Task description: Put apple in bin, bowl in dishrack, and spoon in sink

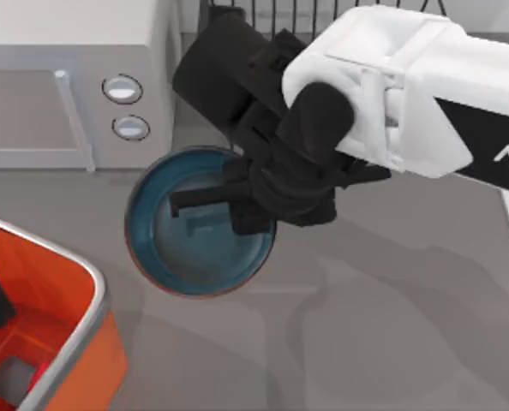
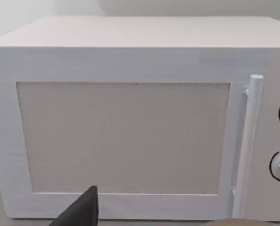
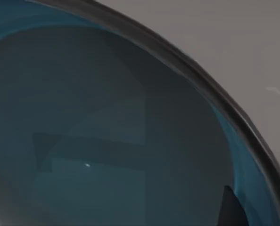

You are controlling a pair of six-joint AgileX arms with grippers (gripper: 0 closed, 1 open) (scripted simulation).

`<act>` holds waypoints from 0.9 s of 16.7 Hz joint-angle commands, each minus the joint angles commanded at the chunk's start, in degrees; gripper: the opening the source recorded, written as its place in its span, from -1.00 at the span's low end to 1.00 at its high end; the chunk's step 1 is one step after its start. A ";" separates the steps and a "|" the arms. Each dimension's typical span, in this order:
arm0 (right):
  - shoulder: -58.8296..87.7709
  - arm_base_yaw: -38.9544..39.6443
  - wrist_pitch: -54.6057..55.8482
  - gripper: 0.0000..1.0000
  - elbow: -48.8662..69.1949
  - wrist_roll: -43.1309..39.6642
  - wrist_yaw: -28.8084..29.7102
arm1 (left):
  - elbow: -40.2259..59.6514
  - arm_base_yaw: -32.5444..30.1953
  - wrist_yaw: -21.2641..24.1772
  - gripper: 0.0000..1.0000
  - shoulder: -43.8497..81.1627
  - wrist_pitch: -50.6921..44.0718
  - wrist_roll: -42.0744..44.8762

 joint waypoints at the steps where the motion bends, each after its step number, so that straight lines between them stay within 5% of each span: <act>1: -1.51 0.60 4.18 -1.00 -0.56 -2.49 3.33 | 0.00 0.00 0.00 1.00 0.00 0.00 0.00; 10: -18.02 5.00 44.44 -1.00 -8.88 -29.41 38.04 | 0.00 0.00 0.00 1.00 0.00 0.00 0.00; 15: -23.90 6.73 55.42 -1.00 -11.44 -37.44 47.05 | 0.00 0.00 0.00 1.00 0.00 0.00 0.00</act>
